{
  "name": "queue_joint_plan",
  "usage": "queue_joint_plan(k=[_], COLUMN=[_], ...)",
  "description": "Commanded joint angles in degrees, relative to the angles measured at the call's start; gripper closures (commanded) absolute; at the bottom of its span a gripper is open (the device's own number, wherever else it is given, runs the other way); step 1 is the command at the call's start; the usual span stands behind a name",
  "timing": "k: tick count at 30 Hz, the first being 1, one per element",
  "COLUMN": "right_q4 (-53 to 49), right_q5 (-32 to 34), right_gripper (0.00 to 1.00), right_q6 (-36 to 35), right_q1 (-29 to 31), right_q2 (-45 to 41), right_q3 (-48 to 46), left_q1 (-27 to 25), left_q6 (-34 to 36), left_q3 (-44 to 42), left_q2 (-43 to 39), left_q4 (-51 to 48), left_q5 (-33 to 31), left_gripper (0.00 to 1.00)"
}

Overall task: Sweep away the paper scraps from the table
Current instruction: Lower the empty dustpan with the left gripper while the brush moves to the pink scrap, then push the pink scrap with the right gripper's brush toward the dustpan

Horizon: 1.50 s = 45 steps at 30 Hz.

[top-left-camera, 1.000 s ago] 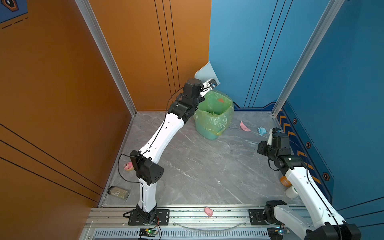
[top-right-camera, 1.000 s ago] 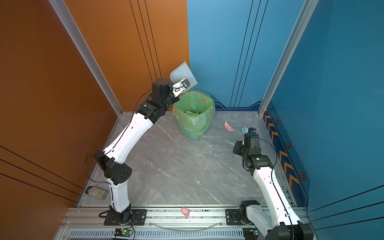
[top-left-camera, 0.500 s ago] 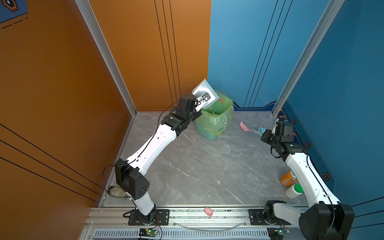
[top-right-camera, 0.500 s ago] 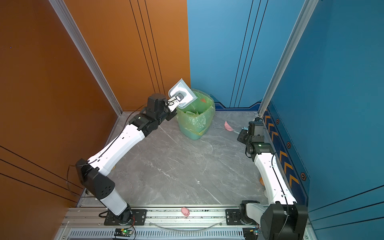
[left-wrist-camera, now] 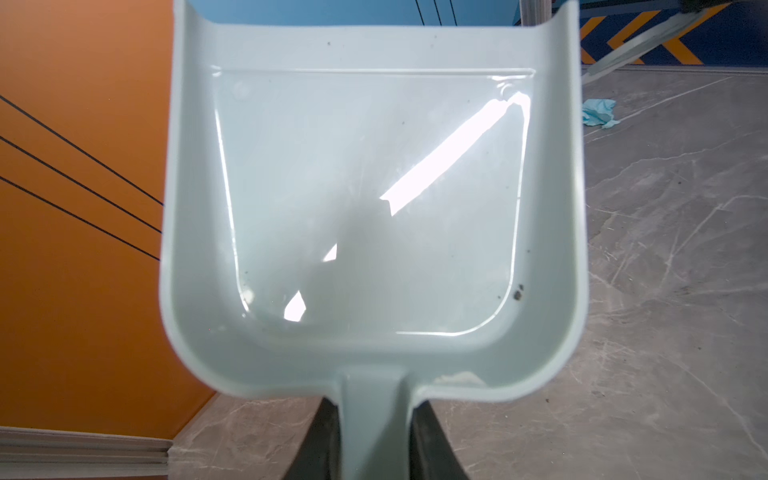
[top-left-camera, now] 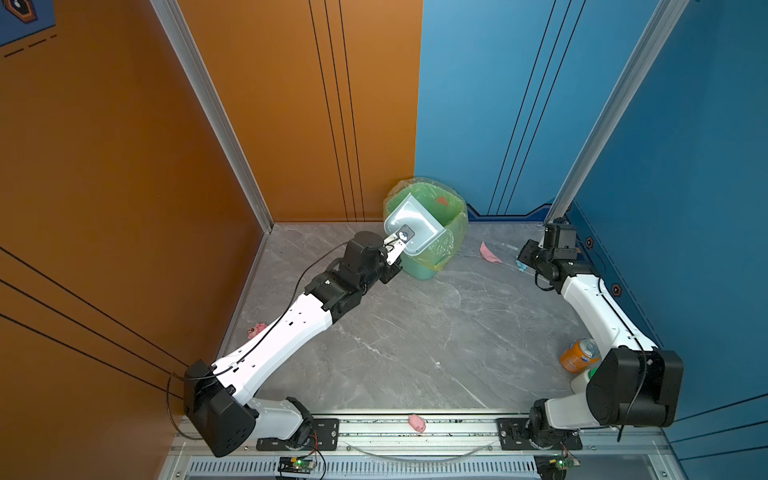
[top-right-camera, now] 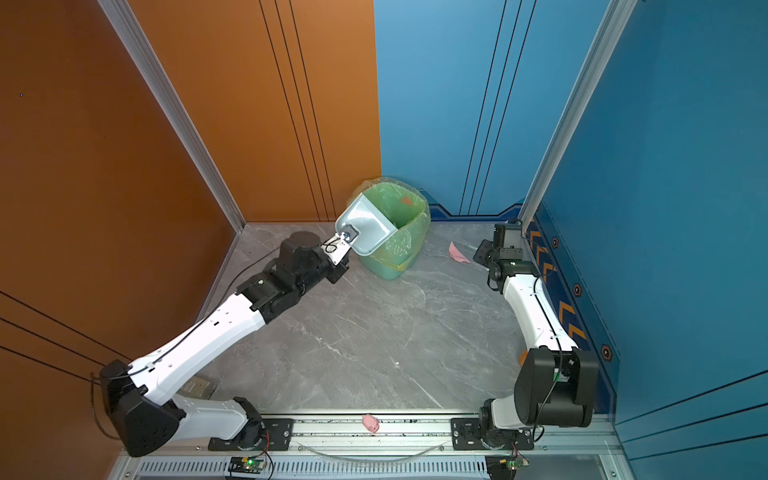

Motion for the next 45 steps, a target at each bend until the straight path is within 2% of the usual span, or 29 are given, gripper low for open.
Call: queue_joint_plan(k=[1,9,19,32,39,45], right_q4=[2.59,3.35,2.90,-0.45,-2.62,-2.44], right_q5=[-0.27,-0.09,5.39,7.07,6.00,4.44], right_gripper=[1.00,1.00,1.00,1.00,1.00,1.00], right_q6=[1.57,1.95,-0.16,-2.28,-3.76,-5.22], right_q1=[-0.38,0.71,5.00,6.37,6.71,7.95], right_q2=[2.73,10.45,21.10,29.47,30.63,28.84], right_q3=[3.46,8.68,14.49,19.03,18.63,13.88], left_q1=[-1.30,-3.57,-5.04,-7.63,-8.94,-9.10], left_q6=[-5.51,-11.84,-20.24,-20.41,-21.23,-21.59], left_q3=[-3.24,-10.99,-16.41,-17.17,-15.32,-13.37], left_q2=[-0.81,-0.80,2.46,9.21,15.62,19.22], left_q4=[1.39,2.79,2.43,-2.53,-3.48,-4.59], left_q5=[2.65,4.44,9.21,15.83,15.01,14.58], left_gripper=[1.00,1.00,1.00,1.00,1.00,1.00])
